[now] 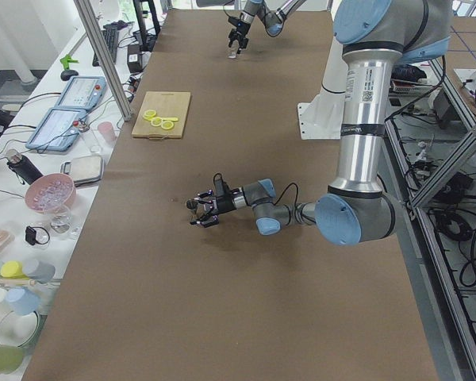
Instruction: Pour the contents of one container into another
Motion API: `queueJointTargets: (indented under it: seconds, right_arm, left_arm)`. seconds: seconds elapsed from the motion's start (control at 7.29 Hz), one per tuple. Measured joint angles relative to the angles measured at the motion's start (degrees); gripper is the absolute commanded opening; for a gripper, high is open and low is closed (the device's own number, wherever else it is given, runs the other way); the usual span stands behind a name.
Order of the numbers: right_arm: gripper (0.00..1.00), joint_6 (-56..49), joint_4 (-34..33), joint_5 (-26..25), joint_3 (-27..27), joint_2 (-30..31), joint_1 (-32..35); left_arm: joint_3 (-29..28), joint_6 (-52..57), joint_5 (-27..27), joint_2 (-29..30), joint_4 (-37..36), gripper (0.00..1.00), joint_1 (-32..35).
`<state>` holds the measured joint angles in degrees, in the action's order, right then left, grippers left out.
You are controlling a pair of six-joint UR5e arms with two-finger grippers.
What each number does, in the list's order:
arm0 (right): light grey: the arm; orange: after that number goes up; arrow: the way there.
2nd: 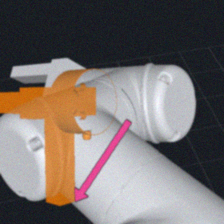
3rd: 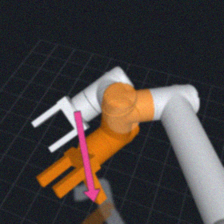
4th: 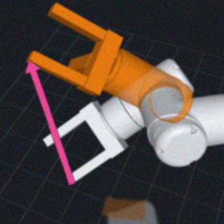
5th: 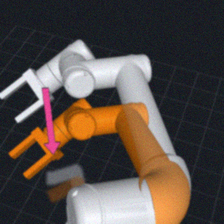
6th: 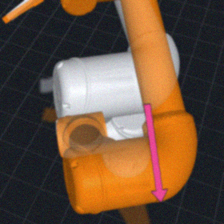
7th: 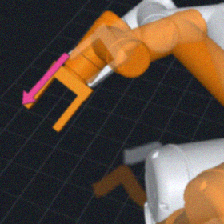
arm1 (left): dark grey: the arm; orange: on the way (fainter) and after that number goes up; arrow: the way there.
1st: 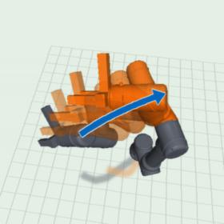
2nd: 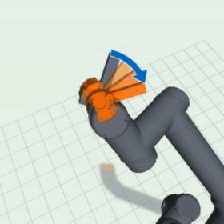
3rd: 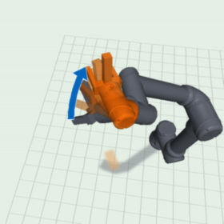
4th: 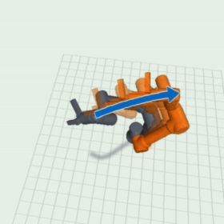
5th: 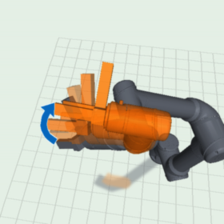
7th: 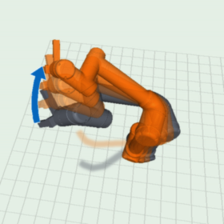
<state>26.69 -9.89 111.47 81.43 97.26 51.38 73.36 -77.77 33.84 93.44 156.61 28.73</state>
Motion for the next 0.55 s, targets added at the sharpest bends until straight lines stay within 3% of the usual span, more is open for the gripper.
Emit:
queueJointTargets:
  seconds: [0.14,0.55]
  right_arm:
    - [1.00,0.24,1.19,-0.21,-0.95,-0.05,-0.17]
    - [1.00,4.05,7.96,-2.46,-3.95,-1.06,-1.16]
  left_arm:
    - [-0.01,-0.01,0.00,0.05,-0.02,0.49,0.01]
    - [-0.01,0.06,-0.02,0.08,-0.12,0.49,0.01]
